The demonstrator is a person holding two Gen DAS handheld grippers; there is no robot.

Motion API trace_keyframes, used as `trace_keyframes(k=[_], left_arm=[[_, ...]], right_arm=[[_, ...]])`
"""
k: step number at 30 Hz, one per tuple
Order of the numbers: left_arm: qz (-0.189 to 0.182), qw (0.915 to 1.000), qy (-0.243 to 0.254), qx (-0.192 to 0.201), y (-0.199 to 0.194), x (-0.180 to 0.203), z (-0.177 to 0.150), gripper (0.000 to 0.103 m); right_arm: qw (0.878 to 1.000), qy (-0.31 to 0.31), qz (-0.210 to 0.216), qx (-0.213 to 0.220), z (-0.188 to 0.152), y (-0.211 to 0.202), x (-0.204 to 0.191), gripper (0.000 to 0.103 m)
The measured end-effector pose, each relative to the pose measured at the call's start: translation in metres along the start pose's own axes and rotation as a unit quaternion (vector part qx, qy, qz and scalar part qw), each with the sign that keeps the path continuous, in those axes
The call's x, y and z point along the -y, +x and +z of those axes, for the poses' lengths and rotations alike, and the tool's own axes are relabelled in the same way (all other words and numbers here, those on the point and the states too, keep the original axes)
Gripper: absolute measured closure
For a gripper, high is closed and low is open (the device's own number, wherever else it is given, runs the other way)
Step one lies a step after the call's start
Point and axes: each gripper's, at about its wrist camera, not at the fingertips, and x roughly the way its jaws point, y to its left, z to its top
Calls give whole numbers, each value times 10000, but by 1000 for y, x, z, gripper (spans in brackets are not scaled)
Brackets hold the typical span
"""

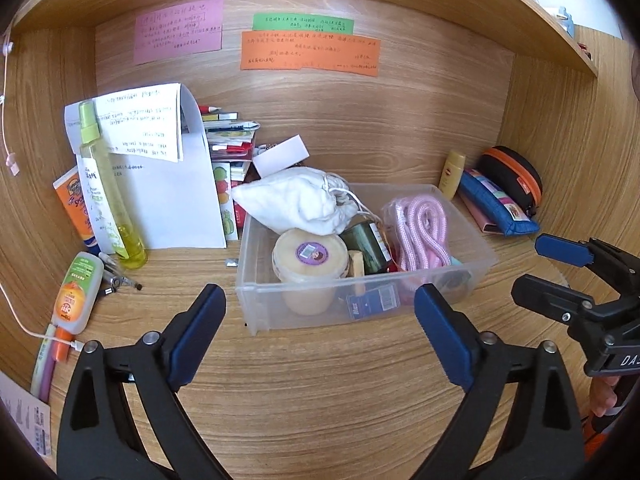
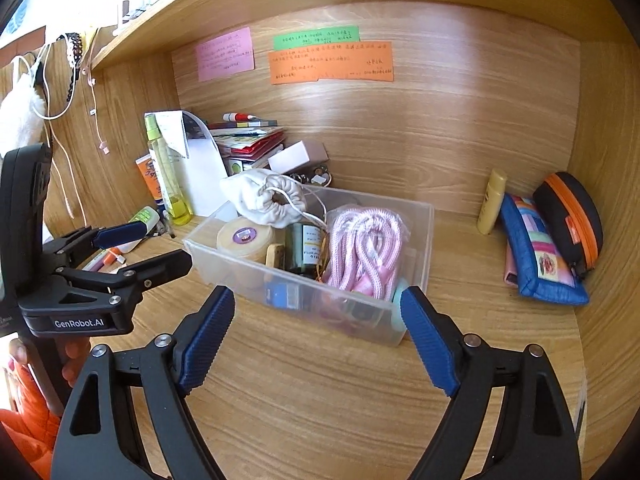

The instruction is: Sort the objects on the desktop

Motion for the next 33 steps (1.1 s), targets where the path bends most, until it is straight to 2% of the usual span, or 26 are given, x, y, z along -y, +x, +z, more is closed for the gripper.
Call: trace_keyframes(k=[6,26,33], left_arm=[[2,9999,-26,-102,3,2,-7,7],[18,10000,-31,-33,1,7,-3,7],[28,9998,-13,-175,9,8,-2,7]], right_arm=[[10000,23,-69,-61,-3,1,2,20],[9999,41,-38,-84,-5,4,2,20],[10000,-7,-44,-67,-5,5,2,20]])
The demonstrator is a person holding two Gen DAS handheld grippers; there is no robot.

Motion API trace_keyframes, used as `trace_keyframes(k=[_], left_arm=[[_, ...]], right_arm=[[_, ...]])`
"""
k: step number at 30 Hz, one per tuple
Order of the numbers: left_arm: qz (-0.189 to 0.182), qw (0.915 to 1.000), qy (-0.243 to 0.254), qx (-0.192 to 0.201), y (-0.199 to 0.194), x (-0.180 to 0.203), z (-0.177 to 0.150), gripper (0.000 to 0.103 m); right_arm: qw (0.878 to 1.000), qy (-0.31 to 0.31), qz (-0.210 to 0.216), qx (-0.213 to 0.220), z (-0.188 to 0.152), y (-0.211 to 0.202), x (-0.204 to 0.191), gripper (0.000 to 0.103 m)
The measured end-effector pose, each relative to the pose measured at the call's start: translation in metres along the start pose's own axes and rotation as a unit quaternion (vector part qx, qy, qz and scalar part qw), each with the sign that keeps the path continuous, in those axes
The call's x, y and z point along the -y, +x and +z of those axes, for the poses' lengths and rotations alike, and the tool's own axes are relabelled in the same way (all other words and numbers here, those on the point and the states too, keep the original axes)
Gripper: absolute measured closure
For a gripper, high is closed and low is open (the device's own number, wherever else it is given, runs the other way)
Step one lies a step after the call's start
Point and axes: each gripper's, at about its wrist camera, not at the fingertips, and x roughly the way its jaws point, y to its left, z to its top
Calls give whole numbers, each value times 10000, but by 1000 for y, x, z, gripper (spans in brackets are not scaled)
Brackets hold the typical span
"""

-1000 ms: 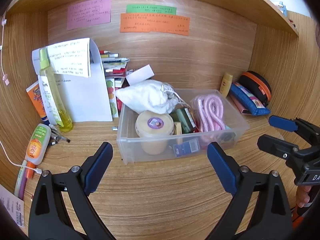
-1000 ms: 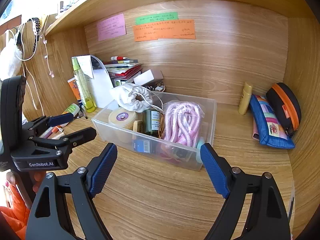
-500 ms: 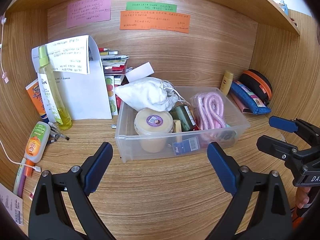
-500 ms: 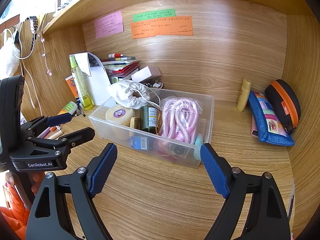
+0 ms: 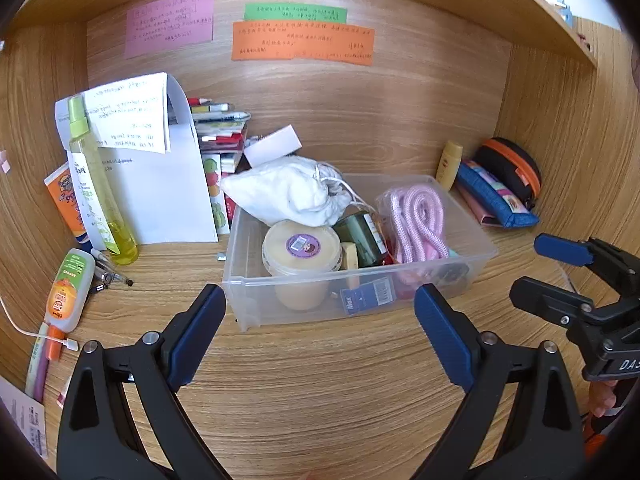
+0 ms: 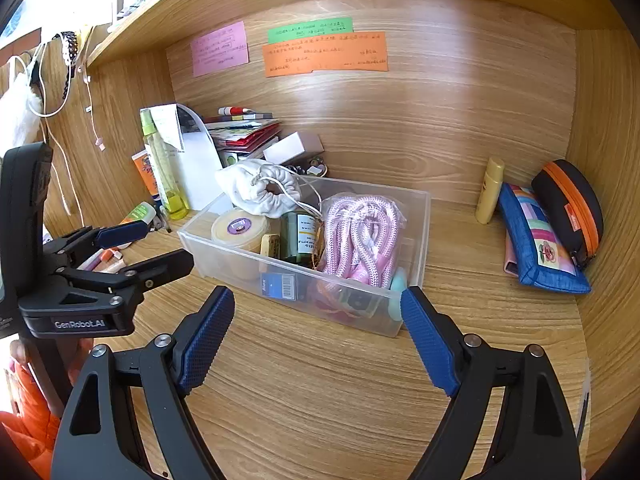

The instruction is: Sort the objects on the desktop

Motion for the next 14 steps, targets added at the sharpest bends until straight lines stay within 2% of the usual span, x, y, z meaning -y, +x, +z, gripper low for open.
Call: trace_keyframes(k=[4,10,14], left_arm=[[-75,9999,-56,-124,5,0,-1,7],[34,10000,18,36,4,5,-4,6],[39,10000,18,-3,5,5,-4,6]], right_arm=[[10000,9,7,-16,0,1,1,20],[10000,57,21,-70,-1,4,5,20],[9999,87,29,-81,-1,6,7,20]])
